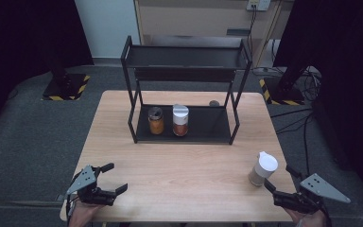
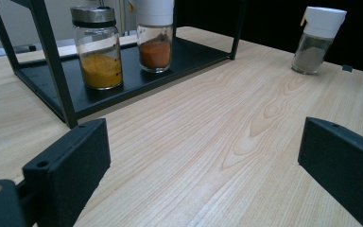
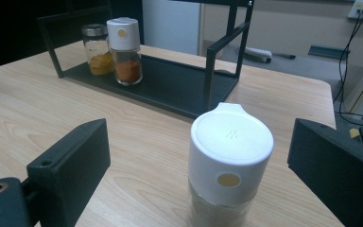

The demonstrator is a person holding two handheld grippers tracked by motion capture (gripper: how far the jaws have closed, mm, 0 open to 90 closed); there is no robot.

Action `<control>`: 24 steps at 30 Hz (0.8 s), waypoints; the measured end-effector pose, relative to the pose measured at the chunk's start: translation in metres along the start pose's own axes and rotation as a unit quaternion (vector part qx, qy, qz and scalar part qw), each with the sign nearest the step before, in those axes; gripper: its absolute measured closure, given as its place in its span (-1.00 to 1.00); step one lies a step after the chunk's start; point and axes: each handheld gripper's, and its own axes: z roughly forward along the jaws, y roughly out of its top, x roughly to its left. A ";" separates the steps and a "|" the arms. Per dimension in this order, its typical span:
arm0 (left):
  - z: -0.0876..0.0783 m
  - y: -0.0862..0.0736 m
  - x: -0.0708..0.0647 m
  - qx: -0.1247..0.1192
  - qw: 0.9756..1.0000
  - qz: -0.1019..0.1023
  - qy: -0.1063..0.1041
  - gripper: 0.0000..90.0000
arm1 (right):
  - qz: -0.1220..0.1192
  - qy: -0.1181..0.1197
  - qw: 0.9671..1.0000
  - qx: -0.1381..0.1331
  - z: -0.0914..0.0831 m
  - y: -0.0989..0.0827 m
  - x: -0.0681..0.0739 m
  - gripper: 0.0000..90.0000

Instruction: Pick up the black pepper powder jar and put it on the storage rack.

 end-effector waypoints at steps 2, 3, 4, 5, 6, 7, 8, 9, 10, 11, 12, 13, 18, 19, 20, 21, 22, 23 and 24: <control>0.000 0.000 0.000 0.000 1.000 0.000 0.000 -0.95 | 0.001 0.002 1.000 0.002 0.001 0.002 -0.002 -0.86; 0.000 0.000 0.000 0.001 1.000 0.000 0.000 -0.95 | 0.001 0.002 1.000 0.003 0.002 0.003 -0.003 -0.86; 0.000 0.000 0.000 0.001 1.000 0.001 0.000 -0.95 | 0.000 0.002 1.000 0.004 0.003 0.004 -0.004 -0.86; 0.000 0.000 0.000 0.001 1.000 0.001 0.000 -0.95 | 0.004 0.004 1.000 0.006 0.004 0.005 -0.005 -0.86; 0.000 0.000 0.000 0.001 1.000 0.001 -0.001 -0.95 | 0.007 0.007 1.000 0.006 0.006 0.006 -0.008 -0.86; 0.000 0.000 0.000 0.001 1.000 0.000 0.000 -0.95 | 0.008 0.009 1.000 0.006 0.007 0.007 -0.009 -0.86; 0.000 0.000 0.000 0.001 1.000 0.000 0.000 -0.95 | 0.010 0.009 1.000 0.009 0.009 0.007 -0.011 -0.86; 0.000 0.000 0.000 0.001 1.000 0.000 0.000 -0.95 | 0.012 0.009 1.000 0.011 0.010 0.008 -0.012 -0.85; 0.000 0.000 0.000 0.000 1.000 0.000 0.000 -0.95 | 0.015 0.011 1.000 0.012 0.012 0.008 -0.013 -0.85; 0.000 0.000 0.000 0.000 1.000 0.000 0.000 -0.95 | 0.014 0.012 1.000 0.013 0.014 0.008 -0.015 -0.85; 0.000 0.000 0.000 0.001 1.000 0.000 0.000 -0.95 | 0.014 0.010 1.000 0.016 0.016 0.009 -0.015 -0.85; 0.000 0.000 0.000 0.001 1.000 0.000 0.000 -0.95 | 0.016 0.010 1.000 0.020 0.018 0.009 -0.016 -0.85; 0.000 0.000 0.000 0.001 1.000 0.000 0.000 -0.95 | 0.020 0.010 0.999 0.031 0.029 0.010 -0.018 -0.85; 0.000 0.000 0.000 0.001 1.000 0.001 0.000 -0.95 | 0.019 0.009 0.999 0.033 0.031 0.010 -0.018 -0.85; 0.000 0.000 0.000 0.001 1.000 0.001 0.000 -0.95 | 0.017 0.008 0.999 0.037 0.033 0.010 -0.018 -0.85; 0.000 0.001 0.000 0.002 1.000 0.002 0.000 -0.95 | 0.017 0.007 0.999 0.040 0.036 0.011 -0.018 -0.85; 0.000 0.001 0.000 0.002 1.000 0.002 0.000 -0.95 | 0.016 0.006 0.999 0.041 0.038 0.011 -0.019 -0.85; 0.000 0.001 0.000 0.002 1.000 0.002 0.000 -0.95 | 0.016 0.005 0.999 0.045 0.041 0.011 -0.019 -0.85; 0.000 0.001 0.000 0.002 1.000 0.002 0.000 -0.95 | 0.016 0.002 0.999 0.048 0.043 0.011 -0.019 -0.85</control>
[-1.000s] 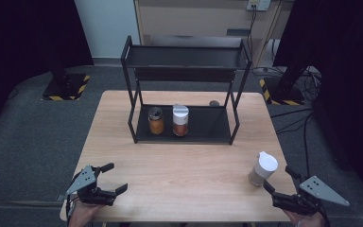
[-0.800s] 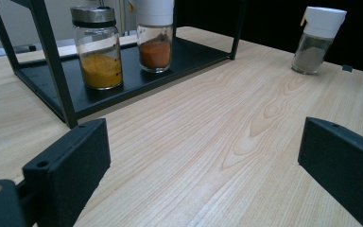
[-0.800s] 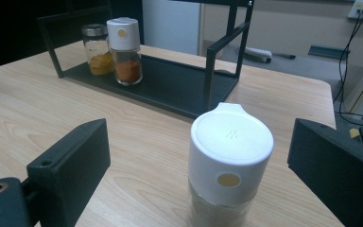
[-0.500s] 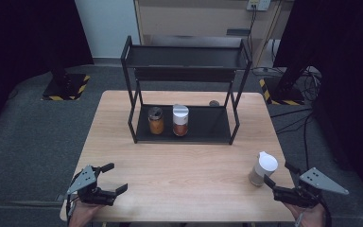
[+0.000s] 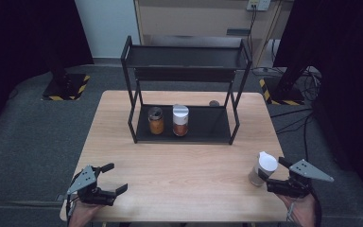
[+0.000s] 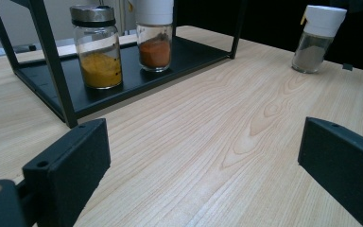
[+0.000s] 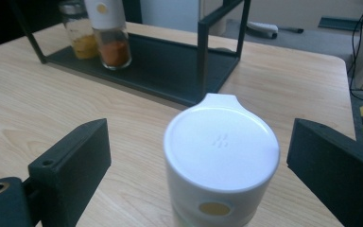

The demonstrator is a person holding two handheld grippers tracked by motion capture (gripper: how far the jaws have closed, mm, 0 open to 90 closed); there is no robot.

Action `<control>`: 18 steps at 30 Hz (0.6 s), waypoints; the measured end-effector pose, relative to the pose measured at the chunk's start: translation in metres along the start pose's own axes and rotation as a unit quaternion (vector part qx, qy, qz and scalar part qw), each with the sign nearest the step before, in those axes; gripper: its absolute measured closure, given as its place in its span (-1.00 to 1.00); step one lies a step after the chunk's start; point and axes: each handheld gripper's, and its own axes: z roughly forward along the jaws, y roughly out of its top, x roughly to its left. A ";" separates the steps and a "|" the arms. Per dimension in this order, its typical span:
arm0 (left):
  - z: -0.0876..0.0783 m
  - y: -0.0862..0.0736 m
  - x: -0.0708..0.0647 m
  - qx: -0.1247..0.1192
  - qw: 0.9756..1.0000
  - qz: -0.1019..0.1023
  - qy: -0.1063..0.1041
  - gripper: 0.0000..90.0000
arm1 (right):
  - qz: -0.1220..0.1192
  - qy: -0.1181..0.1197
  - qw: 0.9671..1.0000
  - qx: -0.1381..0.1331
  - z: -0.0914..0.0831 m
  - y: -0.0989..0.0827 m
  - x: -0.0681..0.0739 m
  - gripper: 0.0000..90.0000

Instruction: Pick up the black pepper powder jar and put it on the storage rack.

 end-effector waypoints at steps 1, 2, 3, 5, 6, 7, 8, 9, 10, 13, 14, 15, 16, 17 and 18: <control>0.000 0.000 0.000 0.000 1.000 0.000 0.000 -0.95 | 0.003 0.000 1.000 0.001 0.002 0.000 -0.001 -0.85; 0.000 0.000 0.000 0.000 1.000 0.000 0.000 -0.95 | 0.004 0.000 1.000 0.003 0.004 -0.001 -0.002 -0.85; 0.000 0.000 0.000 0.000 1.000 0.000 0.000 -0.95 | 0.005 -0.001 1.000 0.006 0.006 -0.001 -0.003 -0.85; 0.000 0.000 0.000 0.000 1.000 0.000 0.000 -0.95 | 0.007 -0.002 1.000 0.011 0.011 -0.001 -0.004 -0.84; 0.000 0.000 0.000 0.000 1.000 0.001 0.000 -0.95 | 0.007 -0.003 1.000 0.014 0.013 -0.001 -0.004 -0.83; 0.000 0.000 0.000 0.000 1.000 0.000 0.000 -0.95 | 0.005 -0.005 1.000 0.017 0.015 -0.001 -0.004 -0.83; 0.000 0.000 0.000 0.000 1.000 0.000 0.000 -0.95 | 0.004 -0.007 1.000 0.018 0.016 -0.002 -0.004 -0.82; 0.000 0.000 0.000 0.000 1.000 0.000 0.000 -0.95 | 0.007 -0.006 1.000 0.018 0.018 -0.002 -0.005 -0.82; 0.000 0.000 0.000 -0.001 1.000 0.000 0.000 -0.95 | 0.007 -0.006 1.000 0.022 0.020 -0.002 -0.005 -0.81; 0.000 0.000 0.000 -0.001 1.000 -0.001 0.000 -0.95 | 0.007 -0.009 1.000 0.026 0.024 -0.002 -0.006 -0.77; 0.000 0.000 0.000 -0.001 1.000 -0.001 0.001 -0.95 | 0.009 -0.010 1.000 0.027 0.025 -0.003 -0.007 -0.74; 0.000 0.000 0.000 0.000 1.000 -0.001 0.001 -0.95 | 0.009 -0.010 1.000 0.026 0.025 -0.004 -0.007 -0.69; 0.000 0.000 0.000 0.000 1.000 -0.001 0.000 -0.95 | 0.008 -0.009 1.000 0.026 0.026 -0.004 -0.008 -0.65; 0.000 0.000 0.000 -0.001 1.000 -0.001 0.000 -0.95 | 0.007 -0.006 1.000 0.028 0.027 -0.004 -0.008 -0.61; 0.000 0.000 0.000 -0.001 1.000 0.000 0.000 -0.95 | 0.006 -0.004 1.000 0.030 0.028 -0.005 -0.009 -0.57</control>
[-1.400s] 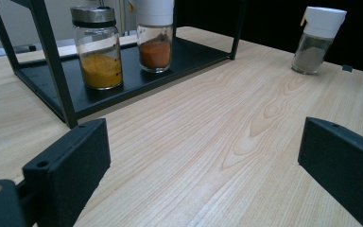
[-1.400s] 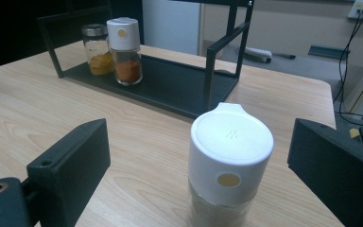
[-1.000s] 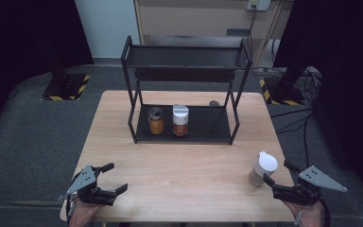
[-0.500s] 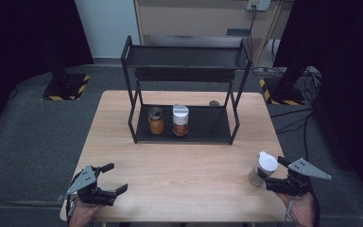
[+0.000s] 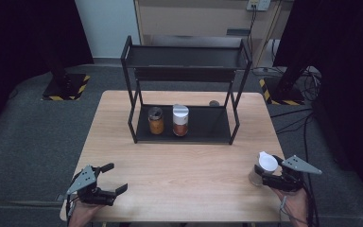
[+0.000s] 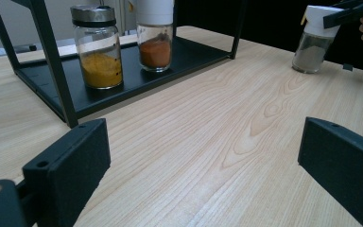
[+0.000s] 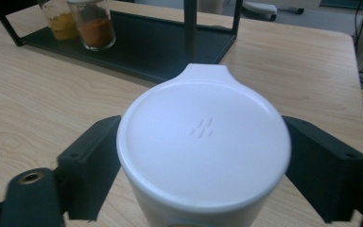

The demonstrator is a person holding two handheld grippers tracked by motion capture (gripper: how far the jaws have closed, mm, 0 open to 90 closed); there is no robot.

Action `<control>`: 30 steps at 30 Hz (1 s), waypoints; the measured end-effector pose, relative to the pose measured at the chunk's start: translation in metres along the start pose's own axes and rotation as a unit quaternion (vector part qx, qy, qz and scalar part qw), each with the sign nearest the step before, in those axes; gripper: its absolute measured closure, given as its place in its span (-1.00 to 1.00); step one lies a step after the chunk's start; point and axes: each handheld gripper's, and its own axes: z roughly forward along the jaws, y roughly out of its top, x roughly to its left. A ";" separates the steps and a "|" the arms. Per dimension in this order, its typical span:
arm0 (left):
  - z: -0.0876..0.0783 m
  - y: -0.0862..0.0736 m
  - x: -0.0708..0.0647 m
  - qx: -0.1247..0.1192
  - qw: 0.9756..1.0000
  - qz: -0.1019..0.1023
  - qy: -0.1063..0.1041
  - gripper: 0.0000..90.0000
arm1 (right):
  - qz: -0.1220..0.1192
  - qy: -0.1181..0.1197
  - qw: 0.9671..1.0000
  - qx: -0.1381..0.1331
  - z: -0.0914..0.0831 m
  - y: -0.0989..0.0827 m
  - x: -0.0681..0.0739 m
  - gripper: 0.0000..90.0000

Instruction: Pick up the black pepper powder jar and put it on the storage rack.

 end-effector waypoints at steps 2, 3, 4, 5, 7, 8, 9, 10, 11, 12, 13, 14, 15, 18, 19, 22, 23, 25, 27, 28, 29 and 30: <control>0.000 0.000 0.000 0.000 1.000 0.000 0.000 -0.95 | -0.002 -0.001 1.000 0.002 0.002 -0.001 0.000 -0.51; 0.000 0.000 0.000 0.000 1.000 0.000 0.000 -0.95 | 0.000 0.002 1.000 0.004 0.004 -0.001 -0.001 -0.46; 0.000 0.000 0.000 0.000 1.000 0.001 0.000 -0.95 | 0.001 0.001 1.000 0.002 0.004 -0.003 -0.001 -0.38; 0.000 0.000 0.000 0.000 1.000 0.001 0.000 -0.95 | 0.000 0.000 1.000 -0.001 0.004 -0.005 0.000 -0.35; 0.000 0.000 0.000 0.000 1.000 0.000 0.000 -0.95 | -0.002 -0.002 1.000 -0.003 0.005 -0.006 0.002 -0.33; 0.000 0.000 0.000 0.000 1.000 0.000 0.000 -0.95 | -0.004 -0.005 1.000 -0.003 0.004 -0.006 0.003 -0.33; 0.000 0.000 0.000 0.000 1.000 0.000 0.000 -0.95 | -0.003 -0.006 1.000 -0.003 0.004 -0.006 0.004 -0.33; 0.000 0.000 0.000 0.000 1.000 0.000 0.000 -0.95 | -0.004 -0.005 1.000 -0.003 0.004 -0.006 0.003 -0.33; 0.000 0.000 0.000 0.000 1.000 0.000 0.000 -0.95 | -0.006 -0.006 1.000 -0.003 0.004 -0.005 0.004 -0.33; 0.000 0.000 0.000 0.000 1.000 0.000 0.000 -0.95 | -0.006 -0.007 1.000 -0.003 0.004 -0.005 0.004 -0.33; 0.000 0.000 0.000 0.000 1.000 0.000 0.000 -0.95 | -0.005 -0.007 1.000 -0.002 0.004 -0.005 0.004 -0.33; 0.000 0.000 0.000 0.000 1.000 -0.001 0.001 -0.95 | -0.005 -0.007 1.000 -0.003 0.004 -0.005 0.005 -0.32; 0.000 0.000 0.000 0.000 1.000 -0.001 0.001 -0.95 | -0.005 -0.009 1.000 -0.003 0.004 -0.005 0.005 -0.32; 0.000 0.000 0.000 0.001 1.000 0.001 0.001 -0.95 | -0.001 -0.011 1.000 -0.002 0.003 -0.004 0.006 -0.32; 0.000 0.000 0.000 0.002 1.000 0.001 0.001 -0.95 | 0.000 -0.011 1.000 -0.001 0.003 -0.004 0.006 -0.32; 0.000 0.001 0.000 0.002 1.000 0.001 0.000 -0.95 | 0.003 -0.009 1.000 -0.001 0.002 -0.003 0.005 -0.32; 0.000 0.000 0.000 0.002 1.000 0.001 0.000 -0.95 | 0.001 -0.008 1.000 -0.002 0.001 -0.002 0.005 -0.32; 0.000 0.000 0.000 0.001 1.000 0.000 0.000 -0.95 | -0.002 -0.005 1.000 -0.003 0.000 0.001 0.006 -0.32; 0.000 0.000 0.000 0.001 1.000 0.000 0.000 -0.95 | -0.006 -0.001 1.000 -0.004 -0.001 0.003 0.006 -0.32; 0.000 0.000 0.000 0.002 1.000 0.001 0.000 -0.95 | -0.009 0.001 1.000 -0.004 -0.001 0.005 0.007 -0.32; 0.000 0.001 0.000 0.002 1.000 0.001 0.000 -0.95 | -0.011 0.003 1.000 -0.003 -0.001 0.007 0.007 -0.32; 0.000 0.000 0.000 0.002 1.000 0.001 -0.001 -0.95 | -0.013 0.006 1.000 -0.004 -0.001 0.009 0.008 -0.32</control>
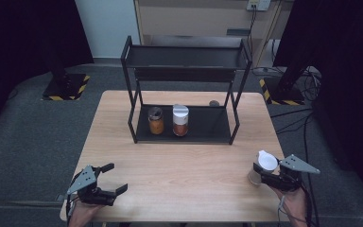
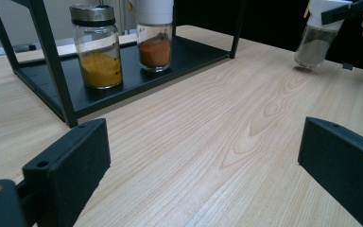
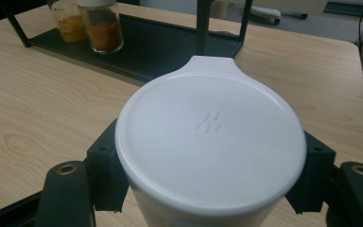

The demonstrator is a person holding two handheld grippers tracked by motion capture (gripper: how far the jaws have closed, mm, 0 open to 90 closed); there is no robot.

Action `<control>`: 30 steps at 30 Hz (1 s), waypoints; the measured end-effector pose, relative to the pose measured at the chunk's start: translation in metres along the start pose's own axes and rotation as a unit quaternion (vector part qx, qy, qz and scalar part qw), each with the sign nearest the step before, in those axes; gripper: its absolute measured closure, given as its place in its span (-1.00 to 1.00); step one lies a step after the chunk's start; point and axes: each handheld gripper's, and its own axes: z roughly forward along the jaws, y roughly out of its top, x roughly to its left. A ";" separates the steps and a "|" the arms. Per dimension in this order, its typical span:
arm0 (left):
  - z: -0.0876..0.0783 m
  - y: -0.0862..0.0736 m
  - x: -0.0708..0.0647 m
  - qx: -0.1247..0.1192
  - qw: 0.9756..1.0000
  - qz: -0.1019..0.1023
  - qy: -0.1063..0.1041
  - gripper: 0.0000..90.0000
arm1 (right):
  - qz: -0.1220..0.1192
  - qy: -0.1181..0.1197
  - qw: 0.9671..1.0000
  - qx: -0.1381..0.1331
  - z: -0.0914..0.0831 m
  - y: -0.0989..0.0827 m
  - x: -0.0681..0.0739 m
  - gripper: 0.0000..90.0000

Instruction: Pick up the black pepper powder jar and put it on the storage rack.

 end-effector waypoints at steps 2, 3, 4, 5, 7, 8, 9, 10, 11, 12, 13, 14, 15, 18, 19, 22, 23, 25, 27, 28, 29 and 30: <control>0.000 0.000 0.000 -0.001 1.000 -0.001 0.000 -0.95 | -0.003 0.007 1.000 0.000 0.001 0.004 0.000 -0.32; 0.000 0.000 0.000 -0.001 1.000 -0.001 0.000 -0.95 | -0.005 0.009 1.000 0.000 0.002 0.006 0.001 -0.32; 0.000 0.000 0.000 0.000 1.000 0.000 0.000 -0.95 | -0.007 0.012 1.000 0.001 0.003 0.008 0.002 -0.32; 0.000 0.000 0.000 0.000 1.000 0.000 0.000 -0.95 | -0.007 0.012 1.000 0.001 0.003 0.008 0.002 -0.32; 0.000 0.000 0.000 0.000 1.000 0.000 0.000 -0.95 | -0.013 0.021 1.000 0.002 0.006 0.015 0.003 -0.32; 0.000 0.000 0.000 0.001 1.000 0.000 -0.001 -0.95 | -0.014 0.025 1.000 0.002 0.007 0.017 0.003 -0.32; 0.000 0.000 0.000 0.001 1.000 0.001 -0.001 -0.95 | -0.015 0.028 0.999 0.003 0.009 0.019 0.003 -0.32; 0.000 0.000 0.000 0.001 1.000 0.001 -0.002 -0.95 | -0.015 0.031 0.999 0.003 0.010 0.021 0.003 -0.32; 0.000 0.000 0.000 0.001 1.000 0.001 -0.002 -0.95 | -0.017 0.035 0.999 0.003 0.012 0.024 0.004 -0.32; 0.000 0.000 0.000 0.001 1.000 0.000 -0.001 -0.95 | -0.017 0.037 0.999 0.003 0.013 0.026 0.004 -0.32; 0.000 0.000 0.000 0.001 1.000 0.000 -0.001 -0.95 | -0.019 0.041 0.999 0.003 0.014 0.028 0.004 -0.32; 0.000 0.000 0.000 0.000 1.000 0.000 -0.001 -0.95 | -0.021 0.043 0.999 0.003 0.016 0.030 0.005 -0.32; 0.000 0.000 0.000 0.000 1.000 0.000 -0.001 -0.95 | -0.024 0.045 0.999 0.003 0.018 0.032 0.006 -0.32; 0.000 0.000 0.000 0.001 1.000 0.000 -0.001 -0.95 | -0.029 0.051 0.998 0.004 0.022 0.038 0.008 -0.32; 0.000 0.000 0.000 0.001 1.000 0.000 -0.001 -0.95 | -0.032 0.053 0.998 0.004 0.023 0.040 0.009 -0.32; 0.000 0.000 0.000 0.000 1.000 0.000 -0.001 -0.95 | -0.036 0.059 0.998 0.003 0.028 0.046 0.011 -0.32; 0.000 0.000 0.000 0.000 1.000 -0.001 -0.001 -0.95 | -0.038 0.060 0.997 0.001 0.030 0.048 0.012 -0.32; 0.000 0.000 0.000 0.000 1.000 0.000 -0.001 -0.95 | -0.040 0.065 0.997 0.001 0.033 0.052 0.013 -0.32; 0.000 0.000 0.000 0.000 1.000 0.000 -0.002 -0.95 | -0.041 0.068 0.997 0.001 0.036 0.056 0.015 -0.32; 0.000 0.000 0.000 0.000 1.000 0.000 -0.002 -0.95 | -0.042 0.070 0.997 0.000 0.038 0.058 0.016 -0.32; 0.000 0.000 0.000 0.000 1.000 0.000 -0.002 -0.95 | -0.042 0.072 0.996 0.000 0.040 0.060 0.016 -0.32; 0.000 0.000 0.000 -0.001 1.000 0.000 -0.002 -0.95 | -0.042 0.075 0.996 0.000 0.043 0.061 0.016 -0.32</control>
